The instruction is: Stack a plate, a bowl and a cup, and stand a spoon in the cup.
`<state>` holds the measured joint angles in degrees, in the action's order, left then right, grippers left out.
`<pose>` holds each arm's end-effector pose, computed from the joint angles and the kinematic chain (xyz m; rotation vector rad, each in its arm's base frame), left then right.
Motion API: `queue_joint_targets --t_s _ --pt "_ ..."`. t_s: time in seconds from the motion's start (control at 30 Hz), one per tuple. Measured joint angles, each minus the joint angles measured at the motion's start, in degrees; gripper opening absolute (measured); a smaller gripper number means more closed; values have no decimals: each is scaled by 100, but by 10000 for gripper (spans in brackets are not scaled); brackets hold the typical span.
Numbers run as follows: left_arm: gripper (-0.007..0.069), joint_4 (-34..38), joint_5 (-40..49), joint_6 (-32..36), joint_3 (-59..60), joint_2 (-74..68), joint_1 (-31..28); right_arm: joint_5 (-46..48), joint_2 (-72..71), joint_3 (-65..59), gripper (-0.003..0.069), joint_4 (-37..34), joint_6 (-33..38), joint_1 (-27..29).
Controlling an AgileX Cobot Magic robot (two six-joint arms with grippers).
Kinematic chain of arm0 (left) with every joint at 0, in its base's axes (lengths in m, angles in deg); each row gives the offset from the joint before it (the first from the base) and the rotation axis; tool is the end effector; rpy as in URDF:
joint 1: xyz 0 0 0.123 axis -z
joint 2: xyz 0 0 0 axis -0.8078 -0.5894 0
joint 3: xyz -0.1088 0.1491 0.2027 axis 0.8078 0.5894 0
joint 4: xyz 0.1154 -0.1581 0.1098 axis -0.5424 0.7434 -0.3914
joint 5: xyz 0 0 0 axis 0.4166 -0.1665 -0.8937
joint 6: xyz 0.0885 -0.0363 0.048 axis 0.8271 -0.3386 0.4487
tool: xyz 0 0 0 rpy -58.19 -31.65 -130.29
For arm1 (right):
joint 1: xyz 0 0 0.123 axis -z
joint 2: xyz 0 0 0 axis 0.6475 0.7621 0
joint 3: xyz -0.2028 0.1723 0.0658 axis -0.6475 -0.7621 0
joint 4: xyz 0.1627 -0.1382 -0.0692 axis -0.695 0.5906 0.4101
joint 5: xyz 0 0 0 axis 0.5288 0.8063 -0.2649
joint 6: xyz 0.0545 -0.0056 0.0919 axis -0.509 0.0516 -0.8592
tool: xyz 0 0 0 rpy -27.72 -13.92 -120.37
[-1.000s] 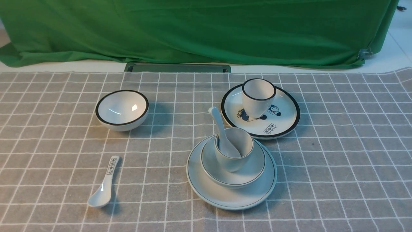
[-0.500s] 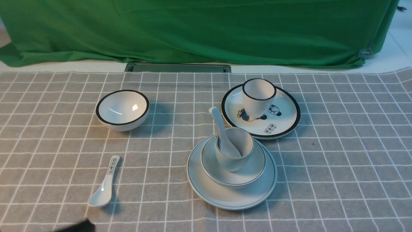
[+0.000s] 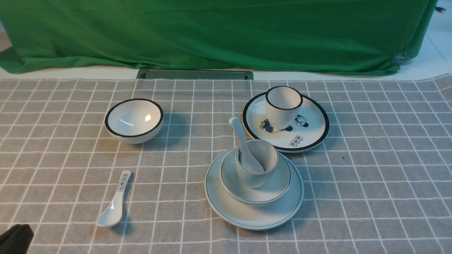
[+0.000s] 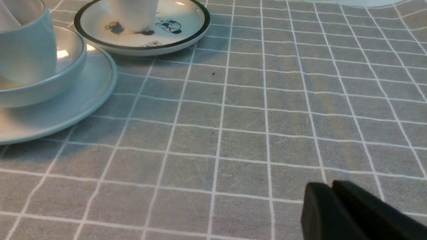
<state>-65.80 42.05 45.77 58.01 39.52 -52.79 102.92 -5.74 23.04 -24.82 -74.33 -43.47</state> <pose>0.0548 -0.0054 0.1882 0.0390 1.7179 -0.0566 0.0540 0.0067 0.1852 -0.1468 1.7397 0.0084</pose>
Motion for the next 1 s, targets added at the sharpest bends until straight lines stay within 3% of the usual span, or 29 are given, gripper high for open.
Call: queue_joint_targets --t_s 1.0 --pt "13 26 21 -64 0 0 0 -22 -5 0 129 0 0 0"
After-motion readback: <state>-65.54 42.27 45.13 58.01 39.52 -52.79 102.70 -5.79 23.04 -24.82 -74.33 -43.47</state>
